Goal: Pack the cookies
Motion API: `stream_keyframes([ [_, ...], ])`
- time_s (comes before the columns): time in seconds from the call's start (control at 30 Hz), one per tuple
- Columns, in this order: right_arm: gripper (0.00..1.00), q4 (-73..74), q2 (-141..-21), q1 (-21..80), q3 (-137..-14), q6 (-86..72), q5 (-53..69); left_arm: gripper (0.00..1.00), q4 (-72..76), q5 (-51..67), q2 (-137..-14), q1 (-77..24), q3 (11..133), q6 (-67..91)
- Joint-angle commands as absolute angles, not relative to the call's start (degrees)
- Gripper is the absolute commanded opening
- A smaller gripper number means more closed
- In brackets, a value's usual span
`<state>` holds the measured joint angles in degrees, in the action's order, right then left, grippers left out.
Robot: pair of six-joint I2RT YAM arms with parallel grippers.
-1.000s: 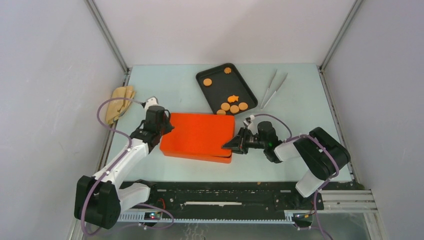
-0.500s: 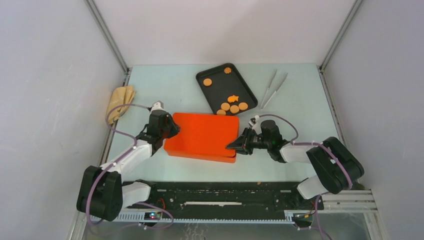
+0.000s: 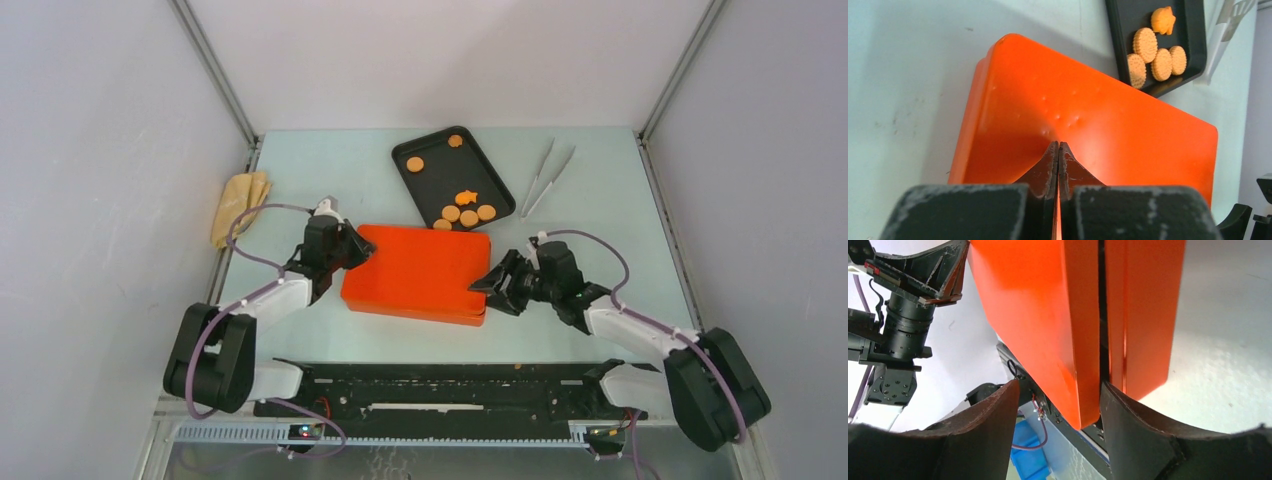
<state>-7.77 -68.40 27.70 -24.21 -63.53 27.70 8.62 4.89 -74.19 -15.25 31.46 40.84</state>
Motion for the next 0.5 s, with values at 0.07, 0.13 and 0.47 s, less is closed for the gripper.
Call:
stream_keyframes([
  [0.07,0.67,14.2,-59.3,26.6,-24.1,-60.4,17.1,0.00,9.7,9.0,-79.0,-15.2,31.2,41.6],
  [0.13,0.67,19.4,-56.3,26.4,-25.2,-59.6,14.6,0.00,10.4,9.8,-79.6,-15.3,32.0,41.8],
  [0.47,0.00,23.8,-58.1,25.5,-29.0,-56.1,8.0,0.00,5.9,13.7,-73.0,-15.5,39.8,43.7],
])
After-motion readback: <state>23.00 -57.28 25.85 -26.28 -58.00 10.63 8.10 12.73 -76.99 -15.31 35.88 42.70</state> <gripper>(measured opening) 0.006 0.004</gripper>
